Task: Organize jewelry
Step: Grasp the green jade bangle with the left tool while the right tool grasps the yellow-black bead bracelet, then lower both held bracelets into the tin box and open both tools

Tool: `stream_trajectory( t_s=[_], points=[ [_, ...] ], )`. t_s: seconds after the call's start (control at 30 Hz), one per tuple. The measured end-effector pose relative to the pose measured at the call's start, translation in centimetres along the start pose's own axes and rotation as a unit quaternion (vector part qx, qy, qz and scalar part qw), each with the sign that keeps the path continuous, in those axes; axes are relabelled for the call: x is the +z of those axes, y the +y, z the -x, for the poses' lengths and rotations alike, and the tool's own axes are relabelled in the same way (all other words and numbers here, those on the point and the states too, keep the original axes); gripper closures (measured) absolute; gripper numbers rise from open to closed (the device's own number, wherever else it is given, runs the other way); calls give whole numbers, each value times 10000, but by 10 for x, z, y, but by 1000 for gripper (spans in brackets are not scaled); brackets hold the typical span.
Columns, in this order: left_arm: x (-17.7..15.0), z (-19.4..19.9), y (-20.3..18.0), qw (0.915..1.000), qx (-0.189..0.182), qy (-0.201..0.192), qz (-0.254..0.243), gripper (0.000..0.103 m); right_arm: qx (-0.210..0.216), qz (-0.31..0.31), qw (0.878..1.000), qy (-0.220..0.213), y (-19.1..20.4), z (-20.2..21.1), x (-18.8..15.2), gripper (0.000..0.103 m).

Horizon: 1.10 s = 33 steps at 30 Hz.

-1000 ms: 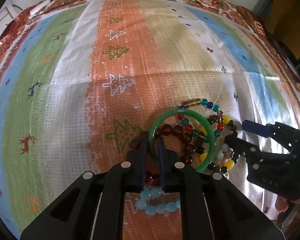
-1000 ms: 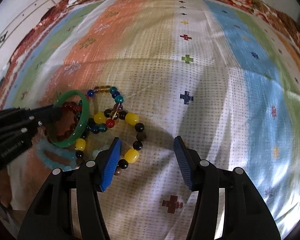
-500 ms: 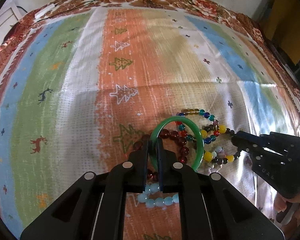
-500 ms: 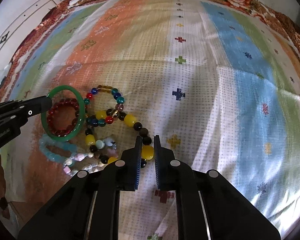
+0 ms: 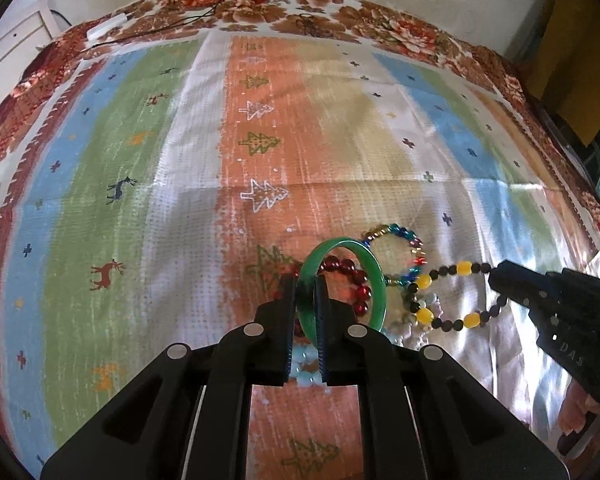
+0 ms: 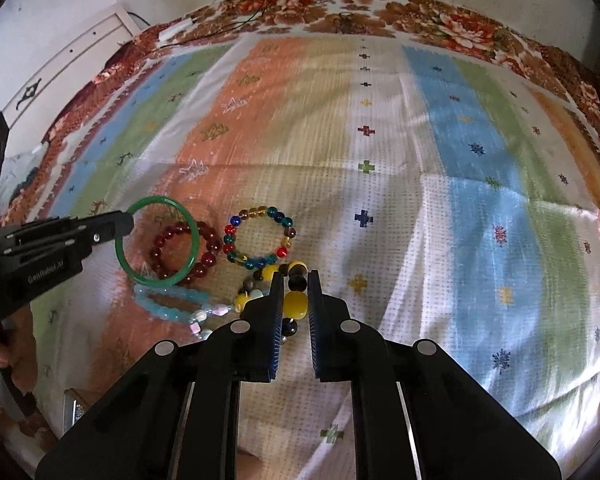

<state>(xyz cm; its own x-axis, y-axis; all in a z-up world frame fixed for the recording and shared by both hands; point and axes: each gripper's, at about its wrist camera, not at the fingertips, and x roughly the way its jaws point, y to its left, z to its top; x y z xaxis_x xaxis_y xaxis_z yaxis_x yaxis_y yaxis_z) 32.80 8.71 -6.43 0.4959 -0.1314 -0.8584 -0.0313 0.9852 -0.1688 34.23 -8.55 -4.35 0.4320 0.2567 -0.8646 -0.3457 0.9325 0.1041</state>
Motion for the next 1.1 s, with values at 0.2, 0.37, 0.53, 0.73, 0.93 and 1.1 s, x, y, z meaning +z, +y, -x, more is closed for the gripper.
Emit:
stream_trajectory(
  t_s=[0.2, 0.37, 0.53, 0.73, 0.93, 1.1],
  points=[
    [-5, 7, 0, 10000, 50, -3, 38, 94, -99, 19, 9999, -32, 2, 10, -7, 90],
    [-6, 17, -4, 9999, 94, -103, 34, 94, -60, -1, 9999, -122, 3, 21, -7, 90],
    [-11, 23, -8, 9994, 299, -118, -103, 94, -44, 45, 9997, -216, 5, 31, -9, 90],
    [-12, 35, -11, 9994, 246, -214, -66, 94, 30, 51, 9993, -381, 8, 47, -11, 90],
    [-14, 46, -16, 9993, 222, -299, -53, 94, 116, 172, 9985, -504, 14, 61, -13, 90],
    [-19, 58, -17, 9991, 166, -393, 5, 94, 234, 254, 9974, -636, 22, 77, -16, 90]
  ],
)
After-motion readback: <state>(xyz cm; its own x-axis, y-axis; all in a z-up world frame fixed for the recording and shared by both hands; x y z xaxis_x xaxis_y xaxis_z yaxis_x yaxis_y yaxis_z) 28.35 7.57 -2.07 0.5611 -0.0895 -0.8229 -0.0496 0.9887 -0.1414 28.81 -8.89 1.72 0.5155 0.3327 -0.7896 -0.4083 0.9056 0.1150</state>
